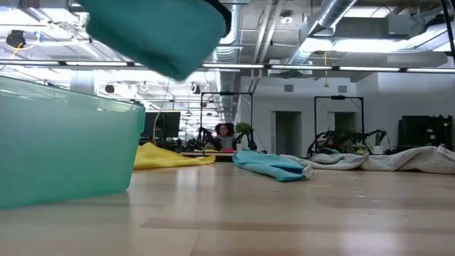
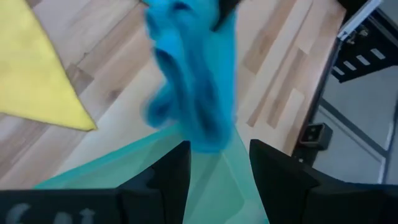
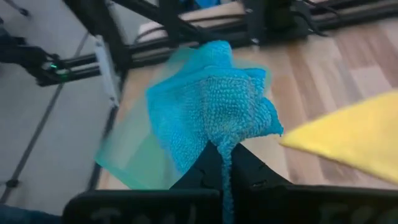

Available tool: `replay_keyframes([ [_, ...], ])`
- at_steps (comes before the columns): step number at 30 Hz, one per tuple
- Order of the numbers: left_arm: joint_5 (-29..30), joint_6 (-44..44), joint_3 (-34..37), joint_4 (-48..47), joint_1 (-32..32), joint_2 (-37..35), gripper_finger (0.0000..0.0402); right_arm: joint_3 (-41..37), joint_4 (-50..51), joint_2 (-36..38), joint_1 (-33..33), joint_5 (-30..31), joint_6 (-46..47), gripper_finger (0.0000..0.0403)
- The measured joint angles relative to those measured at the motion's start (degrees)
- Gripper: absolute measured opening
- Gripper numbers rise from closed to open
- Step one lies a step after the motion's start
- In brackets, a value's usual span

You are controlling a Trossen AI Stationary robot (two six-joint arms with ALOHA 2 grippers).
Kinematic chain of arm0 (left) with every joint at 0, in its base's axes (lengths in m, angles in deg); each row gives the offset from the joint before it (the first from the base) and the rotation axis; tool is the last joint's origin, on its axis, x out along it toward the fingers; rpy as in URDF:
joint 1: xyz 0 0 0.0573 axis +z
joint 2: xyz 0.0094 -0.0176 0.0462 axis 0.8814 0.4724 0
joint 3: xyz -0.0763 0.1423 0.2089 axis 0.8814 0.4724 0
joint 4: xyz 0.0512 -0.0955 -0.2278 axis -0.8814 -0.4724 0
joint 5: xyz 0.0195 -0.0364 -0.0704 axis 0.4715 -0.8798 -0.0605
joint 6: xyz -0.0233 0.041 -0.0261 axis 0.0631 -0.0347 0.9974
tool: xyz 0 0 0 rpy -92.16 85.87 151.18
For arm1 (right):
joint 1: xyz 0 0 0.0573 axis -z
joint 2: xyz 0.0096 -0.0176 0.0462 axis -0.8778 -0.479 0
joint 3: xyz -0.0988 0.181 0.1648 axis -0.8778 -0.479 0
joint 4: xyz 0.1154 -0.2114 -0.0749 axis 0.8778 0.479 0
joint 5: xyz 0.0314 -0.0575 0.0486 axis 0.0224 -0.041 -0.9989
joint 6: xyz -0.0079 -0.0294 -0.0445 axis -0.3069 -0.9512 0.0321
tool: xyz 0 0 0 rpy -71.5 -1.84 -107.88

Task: Fold microfiber towels
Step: Put the folded blue towel into the blue bin

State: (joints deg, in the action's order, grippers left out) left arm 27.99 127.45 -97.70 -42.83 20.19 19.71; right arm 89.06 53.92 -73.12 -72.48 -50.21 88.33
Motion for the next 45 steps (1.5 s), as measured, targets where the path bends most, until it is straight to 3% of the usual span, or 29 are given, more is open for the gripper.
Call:
replay_keyframes([
  [11, 1.94, 3.1, 0.0, -3.63, -1.88, -10.56, 0.0157, 5.14, -12.08, -9.69, -1.15, -5.99, -8.3, 0.0017],
  [17, 4.32, 0.94, 0.0, -4.88, -1.88, -13.97, 0.0157, 13.09, -14.17, -17.43, -1.6, -11.89, -14.12, 0.0017],
  [28, 7.02, 0.21, 0.02, -5.7, -1.86, -15.07, 0.0157, 27.0, -0.42, -27.49, -1.71, -19.77, -26.44, 0.0017],
  [38, 12.71, 3.67, 0.04, -5.59, -1.84, -15.03, 0.0157, 27.89, 12.05, -27.55, -1.61, -26.09, -36.25, 0.0017],
  [45, 15.19, 3.45, 0.04, -5.58, -1.83, -15.03, 0.0158, 27.81, 12.65, -29.69, -2.77, -27.08, -38.22, 0.0017],
])
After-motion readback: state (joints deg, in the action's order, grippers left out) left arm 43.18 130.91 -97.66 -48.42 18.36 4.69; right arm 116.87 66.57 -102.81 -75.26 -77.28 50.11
